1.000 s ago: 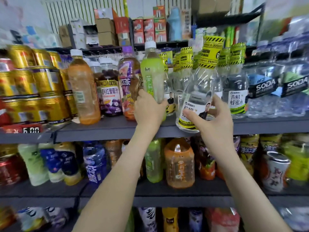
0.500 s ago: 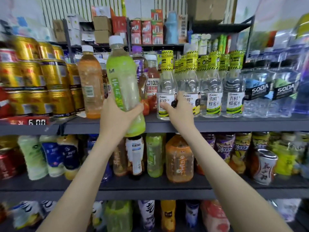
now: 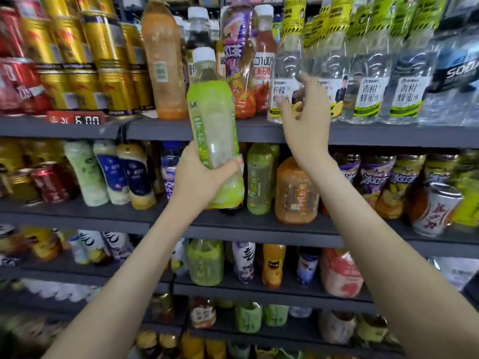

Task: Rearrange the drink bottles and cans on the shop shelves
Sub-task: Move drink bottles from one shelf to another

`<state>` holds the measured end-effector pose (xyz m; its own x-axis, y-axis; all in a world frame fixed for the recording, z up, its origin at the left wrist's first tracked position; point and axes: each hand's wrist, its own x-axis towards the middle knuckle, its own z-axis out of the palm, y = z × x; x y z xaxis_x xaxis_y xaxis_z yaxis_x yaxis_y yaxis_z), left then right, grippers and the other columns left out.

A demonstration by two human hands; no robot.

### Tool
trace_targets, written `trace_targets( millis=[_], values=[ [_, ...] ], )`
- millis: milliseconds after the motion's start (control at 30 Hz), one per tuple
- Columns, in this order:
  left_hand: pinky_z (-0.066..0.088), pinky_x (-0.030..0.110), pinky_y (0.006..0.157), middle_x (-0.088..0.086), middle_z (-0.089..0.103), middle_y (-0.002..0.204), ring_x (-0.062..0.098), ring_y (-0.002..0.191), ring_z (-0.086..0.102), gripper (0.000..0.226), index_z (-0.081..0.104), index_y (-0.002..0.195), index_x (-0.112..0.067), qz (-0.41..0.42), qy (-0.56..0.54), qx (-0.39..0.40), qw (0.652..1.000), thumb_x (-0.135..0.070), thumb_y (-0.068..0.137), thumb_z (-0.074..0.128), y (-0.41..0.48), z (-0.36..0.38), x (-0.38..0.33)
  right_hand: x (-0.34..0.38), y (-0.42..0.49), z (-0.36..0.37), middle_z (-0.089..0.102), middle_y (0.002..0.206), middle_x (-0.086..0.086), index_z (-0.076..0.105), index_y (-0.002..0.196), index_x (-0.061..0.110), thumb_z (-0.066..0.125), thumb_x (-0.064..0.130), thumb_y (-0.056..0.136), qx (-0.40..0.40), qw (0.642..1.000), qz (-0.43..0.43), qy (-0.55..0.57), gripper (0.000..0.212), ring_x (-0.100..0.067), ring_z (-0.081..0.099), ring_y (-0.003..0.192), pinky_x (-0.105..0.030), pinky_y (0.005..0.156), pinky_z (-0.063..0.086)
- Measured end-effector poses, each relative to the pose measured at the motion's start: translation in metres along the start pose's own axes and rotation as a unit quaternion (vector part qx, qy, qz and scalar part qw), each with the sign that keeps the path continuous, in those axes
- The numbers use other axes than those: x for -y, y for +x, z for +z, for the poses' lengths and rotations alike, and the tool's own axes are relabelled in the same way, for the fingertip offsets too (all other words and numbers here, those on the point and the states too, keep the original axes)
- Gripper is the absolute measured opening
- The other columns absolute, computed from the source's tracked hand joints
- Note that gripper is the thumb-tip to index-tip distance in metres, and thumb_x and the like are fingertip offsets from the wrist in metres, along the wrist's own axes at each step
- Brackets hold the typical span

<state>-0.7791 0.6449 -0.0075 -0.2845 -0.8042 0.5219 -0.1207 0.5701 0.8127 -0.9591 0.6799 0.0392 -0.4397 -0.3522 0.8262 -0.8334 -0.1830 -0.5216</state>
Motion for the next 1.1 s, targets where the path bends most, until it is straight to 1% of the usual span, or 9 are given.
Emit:
trace_targets(
  millis=[100,200,333,467,567,700,867,1000,1100],
  values=[
    [0.048,0.027,0.077,-0.003,0.058,0.101,0.007,0.092,0.057,0.044,0.054,0.099,-0.032,0.029,0.058,0.009,0.998,-0.043,0.064,0.078,-0.02,0.015,0.023,0.008,-0.052,-0.017,0.064,0.089,0.003,0.056,0.112,0.022,0.072,0.038,0.08,0.166,0.975,0.066,0.13,0.039,-0.008,0.058,0.078,-0.013,0.07,0.043],
    [0.031,0.021,0.065,-0.005,0.042,0.096,0.007,0.086,0.045,0.055,0.052,0.111,-0.014,0.062,0.097,0.046,0.992,-0.026,0.064,0.077,-0.041,0.036,0.036,-0.001,-0.099,-0.019,0.064,0.105,0.01,0.054,0.117,0.023,0.08,0.043,0.068,0.316,0.934,0.131,0.107,0.059,0.0,0.06,0.093,-0.017,0.082,0.047],
    [0.039,0.032,0.065,-0.002,0.037,0.102,0.02,0.093,0.052,0.065,0.044,0.125,-0.009,0.098,0.143,0.152,0.973,-0.022,0.069,0.074,-0.054,0.065,0.046,-0.028,-0.131,-0.032,0.065,0.103,0.019,0.056,0.115,0.025,0.079,0.034,0.072,0.267,0.938,0.195,0.108,0.05,0.008,0.06,0.095,-0.015,0.08,0.049],
    [0.035,0.022,0.096,-0.001,0.035,0.13,0.012,0.123,0.041,0.087,0.029,0.144,-0.016,0.113,0.102,0.305,0.94,-0.04,0.075,0.076,-0.042,0.084,0.049,-0.055,-0.147,-0.055,0.065,0.097,0.019,0.058,0.111,0.023,0.079,0.029,0.074,0.165,0.951,0.25,0.076,0.044,0.011,0.06,0.087,-0.01,0.07,0.048],
    [0.026,0.025,0.108,-0.007,0.023,0.148,0.005,0.135,0.027,0.089,0.019,0.148,-0.025,0.114,0.089,0.322,0.936,-0.053,0.078,0.065,-0.031,0.097,0.049,-0.075,-0.151,-0.076,0.063,0.093,0.022,0.056,0.106,0.025,0.079,0.026,0.074,0.109,0.954,0.276,0.05,0.04,0.014,0.059,0.082,-0.007,0.066,0.047],
    [0.031,0.034,0.111,0.003,0.032,0.146,0.016,0.134,0.035,0.069,0.028,0.146,-0.015,0.081,0.075,0.214,0.971,-0.038,0.089,0.061,-0.019,0.125,0.055,-0.097,-0.154,-0.098,0.064,0.095,0.013,0.055,0.11,0.019,0.08,0.029,0.073,0.073,0.947,0.313,0.006,0.046,-0.001,0.061,0.089,-0.015,0.069,0.048],
    [0.046,0.037,0.093,0.011,0.046,0.127,0.026,0.112,0.052,0.046,0.044,0.132,-0.008,0.123,0.137,0.044,0.982,-0.021,0.09,0.057,-0.009,0.139,0.064,-0.102,-0.155,-0.105,0.062,0.088,0.013,0.055,0.108,0.016,0.079,0.028,0.074,0.081,0.945,0.318,-0.003,0.043,0.002,0.058,0.081,-0.014,0.062,0.042],
    [0.041,0.032,0.093,0.016,0.042,0.127,0.029,0.118,0.045,0.051,0.042,0.133,-0.004,0.09,0.167,-0.057,0.98,-0.013,0.086,0.061,-0.001,0.124,0.079,-0.096,-0.151,-0.096,0.066,0.097,0.011,0.058,0.108,0.018,0.081,0.029,0.073,0.105,0.945,0.309,0.011,0.044,0.0,0.061,0.089,-0.015,0.068,0.047],
    [0.034,0.04,0.1,0.022,0.04,0.128,0.036,0.12,0.04,0.063,0.039,0.132,0.001,0.04,0.189,-0.142,0.971,-0.016,0.08,0.069,0.008,0.104,0.096,-0.087,-0.146,-0.083,0.065,0.094,0.014,0.058,0.105,0.019,0.081,0.028,0.073,0.13,0.948,0.289,0.018,0.041,0.005,0.059,0.086,-0.008,0.062,0.046]
  ],
)
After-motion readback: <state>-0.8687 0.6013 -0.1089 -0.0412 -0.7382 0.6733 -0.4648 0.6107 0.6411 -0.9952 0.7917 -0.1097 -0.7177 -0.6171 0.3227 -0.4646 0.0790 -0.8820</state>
